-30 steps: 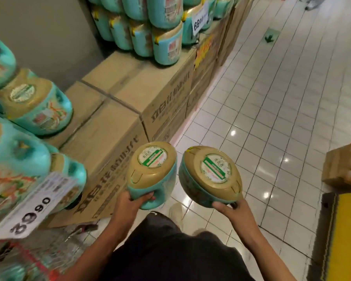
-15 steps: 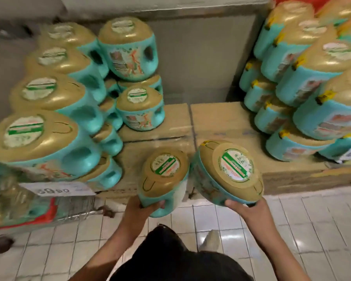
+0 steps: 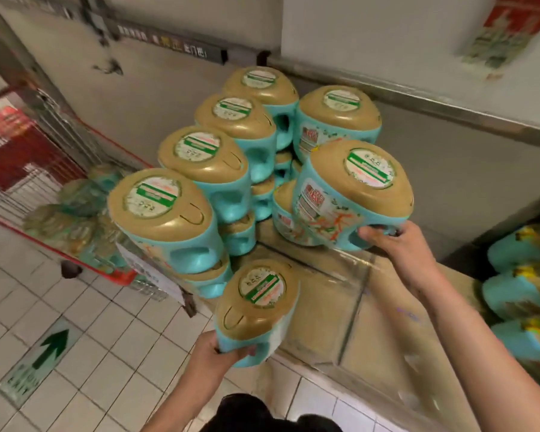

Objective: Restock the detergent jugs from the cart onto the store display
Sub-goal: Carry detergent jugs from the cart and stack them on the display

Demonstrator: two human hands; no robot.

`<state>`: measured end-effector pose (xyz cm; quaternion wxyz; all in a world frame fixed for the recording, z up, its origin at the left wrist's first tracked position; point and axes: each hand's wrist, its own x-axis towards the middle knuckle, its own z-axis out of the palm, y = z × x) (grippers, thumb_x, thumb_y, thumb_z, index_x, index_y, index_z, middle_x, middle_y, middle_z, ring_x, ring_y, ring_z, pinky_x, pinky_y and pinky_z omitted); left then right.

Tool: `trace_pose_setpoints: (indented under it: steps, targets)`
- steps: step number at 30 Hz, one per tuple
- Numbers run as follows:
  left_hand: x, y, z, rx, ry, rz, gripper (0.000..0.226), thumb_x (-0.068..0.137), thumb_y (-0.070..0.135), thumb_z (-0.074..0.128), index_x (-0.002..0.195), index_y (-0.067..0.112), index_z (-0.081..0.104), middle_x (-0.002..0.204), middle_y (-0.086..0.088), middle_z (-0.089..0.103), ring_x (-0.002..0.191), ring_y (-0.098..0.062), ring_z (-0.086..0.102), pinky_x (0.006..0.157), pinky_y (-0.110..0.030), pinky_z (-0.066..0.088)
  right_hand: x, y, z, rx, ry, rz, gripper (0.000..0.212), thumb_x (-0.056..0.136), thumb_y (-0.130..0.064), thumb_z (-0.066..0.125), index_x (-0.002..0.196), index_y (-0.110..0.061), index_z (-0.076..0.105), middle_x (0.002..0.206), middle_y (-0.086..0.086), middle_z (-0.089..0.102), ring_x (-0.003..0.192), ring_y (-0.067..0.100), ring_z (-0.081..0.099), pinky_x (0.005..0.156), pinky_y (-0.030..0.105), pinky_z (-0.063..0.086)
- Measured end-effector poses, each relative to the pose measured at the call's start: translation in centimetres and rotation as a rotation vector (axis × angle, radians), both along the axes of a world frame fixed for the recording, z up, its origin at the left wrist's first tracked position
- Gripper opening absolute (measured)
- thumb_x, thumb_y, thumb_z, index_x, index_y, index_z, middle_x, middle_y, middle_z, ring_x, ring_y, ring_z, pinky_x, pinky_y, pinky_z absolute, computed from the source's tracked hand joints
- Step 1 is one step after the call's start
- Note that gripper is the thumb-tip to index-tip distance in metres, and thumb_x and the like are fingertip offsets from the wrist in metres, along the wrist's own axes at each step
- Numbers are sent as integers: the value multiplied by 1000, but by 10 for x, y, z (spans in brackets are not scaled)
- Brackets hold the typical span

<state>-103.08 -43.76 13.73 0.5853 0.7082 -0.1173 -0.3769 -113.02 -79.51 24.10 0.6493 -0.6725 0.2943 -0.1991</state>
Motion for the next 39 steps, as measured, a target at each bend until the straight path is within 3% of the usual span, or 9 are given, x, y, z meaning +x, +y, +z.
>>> trace_pose_setpoints:
  steps: [3, 6, 9, 19, 28, 32, 34, 36, 39]
  targets:
    - [11, -18, -1, -11, 26, -40, 15, 69, 25, 95, 74, 16, 84, 80, -8, 80, 76, -9, 75, 72, -16, 54, 33, -21, 9, 8, -12, 58, 41, 66, -44, 93, 104, -32, 83, 113, 1, 81, 106, 19, 77, 85, 27, 63]
    - [23, -38, -2, -35, 54, -63, 5, 72, 18, 86, 75, 15, 84, 85, -9, 81, 83, -12, 76, 76, -17, 54, 53, -33, 9, 22, -25, 81, 42, 67, -38, 94, 105, -26, 82, 113, 2, 81, 105, 19, 78, 86, 29, 63]
    - [31, -54, -1, -80, 83, -53, 28, 68, 34, 86, 86, 12, 85, 96, -12, 81, 95, -20, 77, 83, -21, 56, 67, -39, 2, 47, -37, 89, 51, 69, -33, 89, 116, -16, 77, 116, 4, 80, 109, 22, 77, 86, 28, 62]
    - [36, -89, 0, -119, 111, 16, 16, 71, 28, 85, 80, 15, 84, 99, -12, 81, 101, -20, 76, 85, -22, 55, 91, -52, -13, 12, -4, 134, 58, 66, -33, 93, 118, -14, 76, 115, -1, 80, 109, 16, 76, 87, 24, 61]
    - [40, -101, -8, -97, 101, 39, 29, 69, 44, 83, 79, 18, 84, 104, -6, 81, 108, -19, 73, 88, -22, 55, 94, -56, -23, -64, -26, 111, 58, 77, -31, 87, 127, -8, 70, 121, 0, 78, 112, 9, 73, 91, 22, 59]
    - [45, -101, -12, -104, 102, 28, 28, 69, 43, 84, 80, 18, 84, 104, -7, 81, 108, -20, 73, 88, -23, 55, 94, -48, -31, -93, -19, 71, 63, 80, -39, 86, 135, -15, 63, 122, -14, 75, 110, -6, 69, 85, 10, 53]
    - [47, -98, -15, -114, 95, 28, 28, 70, 43, 83, 78, 16, 83, 102, -8, 81, 108, -20, 73, 88, -22, 55, 91, -45, -36, -97, -14, 71, 65, 84, -41, 87, 139, -28, 54, 125, -26, 70, 117, -10, 64, 89, 8, 51]
    - [50, -96, -20, -121, 78, -6, 25, 71, 40, 81, 76, 15, 82, 99, -6, 81, 108, -19, 73, 89, -21, 54, 84, -40, -41, -93, -25, 15, 63, 81, -47, 85, 132, -39, 49, 124, -35, 65, 120, -8, 62, 90, 11, 53]
    - [56, -93, -28, -127, 51, -63, 25, 71, 32, 76, 73, 8, 78, 88, -4, 79, 100, -17, 74, 90, -22, 53, 61, -24, -68, -159, -60, -221, 31, 93, -38, 72, 118, -27, 56, 114, -14, 68, 113, 10, 64, 93, 34, 57]
